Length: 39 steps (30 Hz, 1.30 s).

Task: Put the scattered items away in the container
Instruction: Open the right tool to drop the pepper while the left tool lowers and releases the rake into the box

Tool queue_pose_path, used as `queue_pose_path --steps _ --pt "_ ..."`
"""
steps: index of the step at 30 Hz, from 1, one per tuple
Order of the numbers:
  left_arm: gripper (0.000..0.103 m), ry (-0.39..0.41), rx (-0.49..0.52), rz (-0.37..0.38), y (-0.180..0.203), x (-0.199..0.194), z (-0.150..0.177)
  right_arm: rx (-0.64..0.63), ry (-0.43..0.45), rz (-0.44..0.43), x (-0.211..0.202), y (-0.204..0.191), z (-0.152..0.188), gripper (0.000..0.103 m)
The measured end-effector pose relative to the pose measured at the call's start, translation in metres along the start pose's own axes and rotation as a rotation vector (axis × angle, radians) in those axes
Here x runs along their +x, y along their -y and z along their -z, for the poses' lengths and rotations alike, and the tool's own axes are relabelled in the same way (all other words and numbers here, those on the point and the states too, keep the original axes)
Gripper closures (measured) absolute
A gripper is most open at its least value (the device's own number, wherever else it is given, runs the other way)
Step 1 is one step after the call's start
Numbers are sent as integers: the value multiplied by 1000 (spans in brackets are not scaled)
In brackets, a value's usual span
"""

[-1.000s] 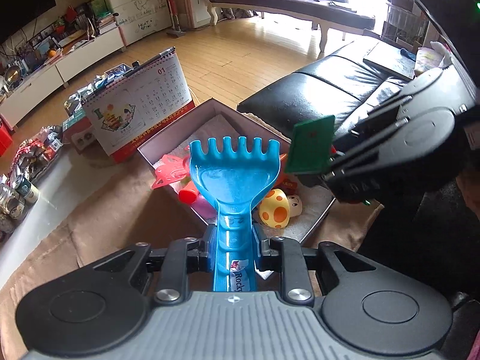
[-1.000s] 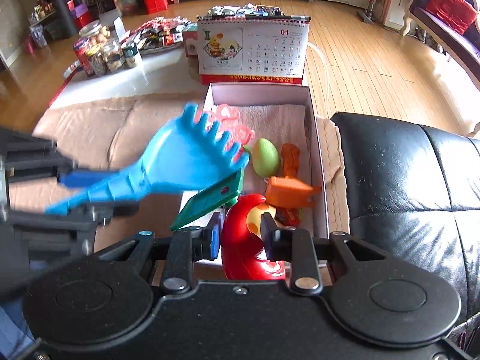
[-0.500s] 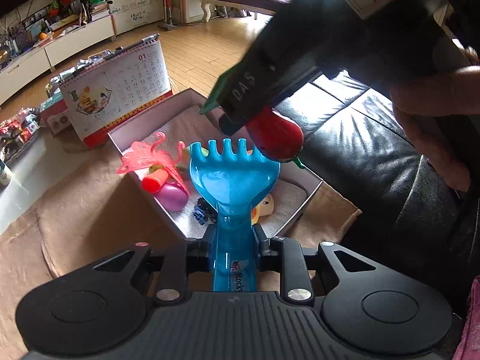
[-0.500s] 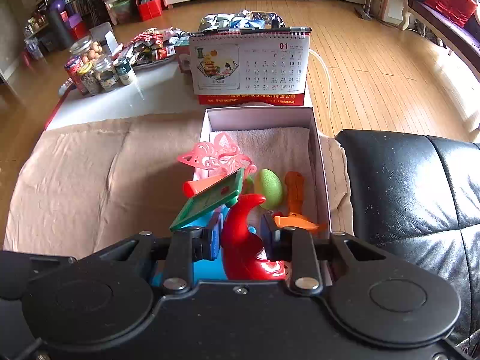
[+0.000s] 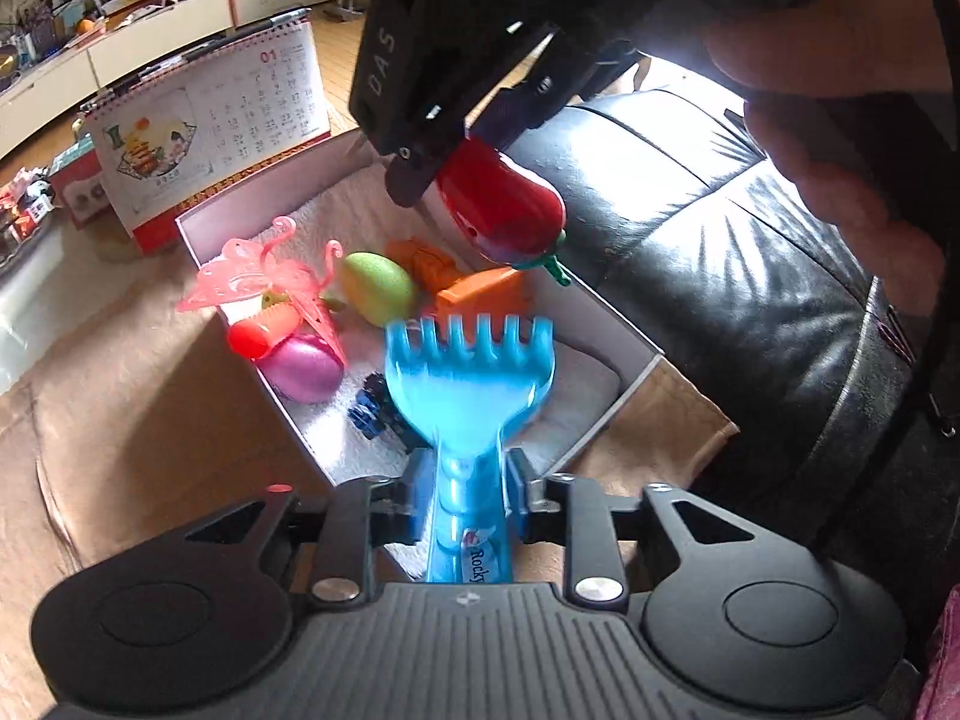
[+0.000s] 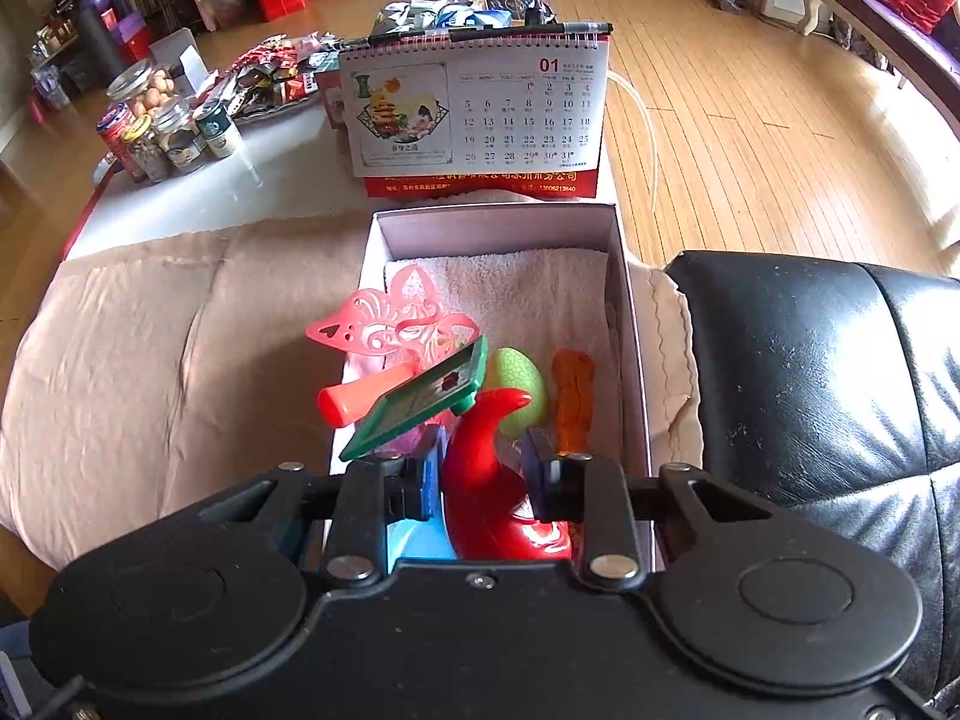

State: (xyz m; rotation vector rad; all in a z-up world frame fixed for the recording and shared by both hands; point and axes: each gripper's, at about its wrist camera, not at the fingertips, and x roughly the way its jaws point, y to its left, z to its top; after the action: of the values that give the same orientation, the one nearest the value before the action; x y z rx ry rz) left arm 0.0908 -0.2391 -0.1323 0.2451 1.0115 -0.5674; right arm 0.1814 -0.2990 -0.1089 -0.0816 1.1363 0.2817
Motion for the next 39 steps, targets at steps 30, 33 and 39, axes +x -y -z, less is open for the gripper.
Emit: queue_pose_path --steps 30,33,39 --pt "44 5 -52 0 -31 10 8 50 -11 -23 36 13 -8 43" --pt "39 17 -4 -37 -23 8 10 49 -13 -29 30 13 1 43" --pt "25 55 51 -88 -14 -4 12 52 8 -23 15 10 14 24"
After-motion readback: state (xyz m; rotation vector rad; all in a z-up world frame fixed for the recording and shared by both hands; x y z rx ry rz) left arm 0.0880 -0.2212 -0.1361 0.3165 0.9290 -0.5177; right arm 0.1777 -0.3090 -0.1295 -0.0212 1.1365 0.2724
